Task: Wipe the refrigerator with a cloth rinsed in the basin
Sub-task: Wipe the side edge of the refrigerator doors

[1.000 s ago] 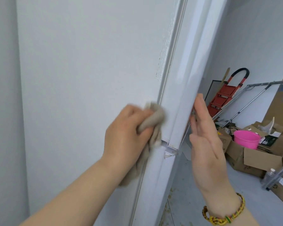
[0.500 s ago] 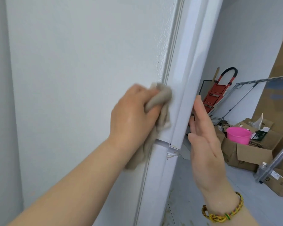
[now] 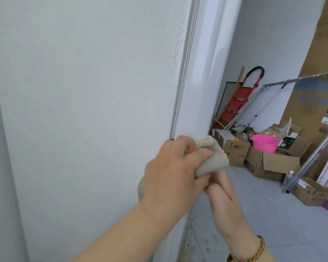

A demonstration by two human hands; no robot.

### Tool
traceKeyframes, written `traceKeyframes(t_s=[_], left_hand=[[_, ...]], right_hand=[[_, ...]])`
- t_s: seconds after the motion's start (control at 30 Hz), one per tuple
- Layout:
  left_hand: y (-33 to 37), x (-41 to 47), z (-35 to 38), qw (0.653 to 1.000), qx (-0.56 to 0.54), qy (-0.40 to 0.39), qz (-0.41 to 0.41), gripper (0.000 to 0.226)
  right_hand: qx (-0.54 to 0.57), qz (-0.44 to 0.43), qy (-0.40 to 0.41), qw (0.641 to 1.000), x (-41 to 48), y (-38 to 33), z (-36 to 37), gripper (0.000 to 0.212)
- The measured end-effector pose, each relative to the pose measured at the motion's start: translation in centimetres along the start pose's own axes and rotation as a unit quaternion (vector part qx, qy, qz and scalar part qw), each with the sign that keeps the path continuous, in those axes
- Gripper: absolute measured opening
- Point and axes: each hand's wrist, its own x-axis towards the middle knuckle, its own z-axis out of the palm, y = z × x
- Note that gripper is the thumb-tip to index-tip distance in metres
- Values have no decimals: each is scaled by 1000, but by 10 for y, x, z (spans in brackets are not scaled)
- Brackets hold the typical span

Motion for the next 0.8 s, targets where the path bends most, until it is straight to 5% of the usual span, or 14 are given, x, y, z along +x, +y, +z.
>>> traceKeyframes(t_s=[0.27,0.47,0.67,0.73,0.8], left_hand=[[6,44,-20,997,-55,-42,-40,25],[-17,7,-28,978,-57,-185,-83,34],[-42,-13,-33,948,65,-310,-27,40],[-56,-54,-23,936,29,-337,-93,38],[-57,-78,-13,942,-67,-267,-190,29]], right_hand=[[18,0,-10,1000,0,0,-1,75],[23,-2,-12,1000,1,1,-2,72],[-38,-23,-10,999,1,4,-1,66],[-84,-29,-15,996,1,8,-1,58],[-139,-41,-2,989,-3,18,5,56]])
